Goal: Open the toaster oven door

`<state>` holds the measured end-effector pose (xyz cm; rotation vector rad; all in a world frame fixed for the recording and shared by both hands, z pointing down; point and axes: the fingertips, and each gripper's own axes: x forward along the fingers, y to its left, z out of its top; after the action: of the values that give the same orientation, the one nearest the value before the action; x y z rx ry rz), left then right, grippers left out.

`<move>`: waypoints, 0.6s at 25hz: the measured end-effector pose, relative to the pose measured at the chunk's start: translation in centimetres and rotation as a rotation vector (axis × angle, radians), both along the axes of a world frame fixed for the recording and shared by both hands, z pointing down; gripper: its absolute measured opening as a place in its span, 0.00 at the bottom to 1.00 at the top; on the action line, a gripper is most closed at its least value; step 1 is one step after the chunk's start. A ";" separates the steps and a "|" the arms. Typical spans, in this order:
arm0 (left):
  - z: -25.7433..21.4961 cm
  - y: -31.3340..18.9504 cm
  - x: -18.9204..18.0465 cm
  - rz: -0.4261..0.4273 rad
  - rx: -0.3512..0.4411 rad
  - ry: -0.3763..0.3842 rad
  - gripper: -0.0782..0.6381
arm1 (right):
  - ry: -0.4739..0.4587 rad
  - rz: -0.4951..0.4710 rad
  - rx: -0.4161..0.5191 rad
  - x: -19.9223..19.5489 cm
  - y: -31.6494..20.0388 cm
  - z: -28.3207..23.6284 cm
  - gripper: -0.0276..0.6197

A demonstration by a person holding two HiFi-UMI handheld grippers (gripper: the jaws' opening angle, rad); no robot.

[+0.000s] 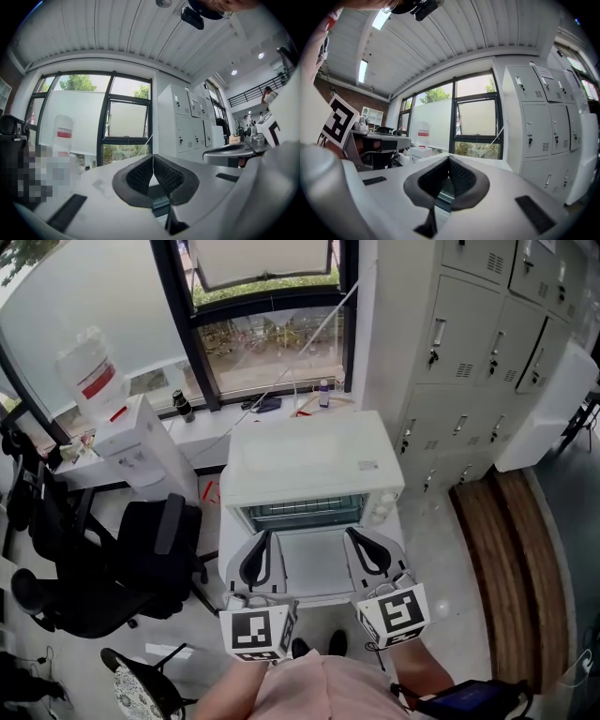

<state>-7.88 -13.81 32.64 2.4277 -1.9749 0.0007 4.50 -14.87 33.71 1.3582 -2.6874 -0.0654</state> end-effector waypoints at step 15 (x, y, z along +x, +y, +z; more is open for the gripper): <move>-0.3 -0.4 0.9 0.030 0.018 0.010 0.13 | -0.001 0.016 0.014 0.3 0.0 -0.3 0.05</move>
<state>-7.00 -14.18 32.32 2.4637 -1.9427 -0.0292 4.80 -14.91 33.36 1.3839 -2.6811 -0.0830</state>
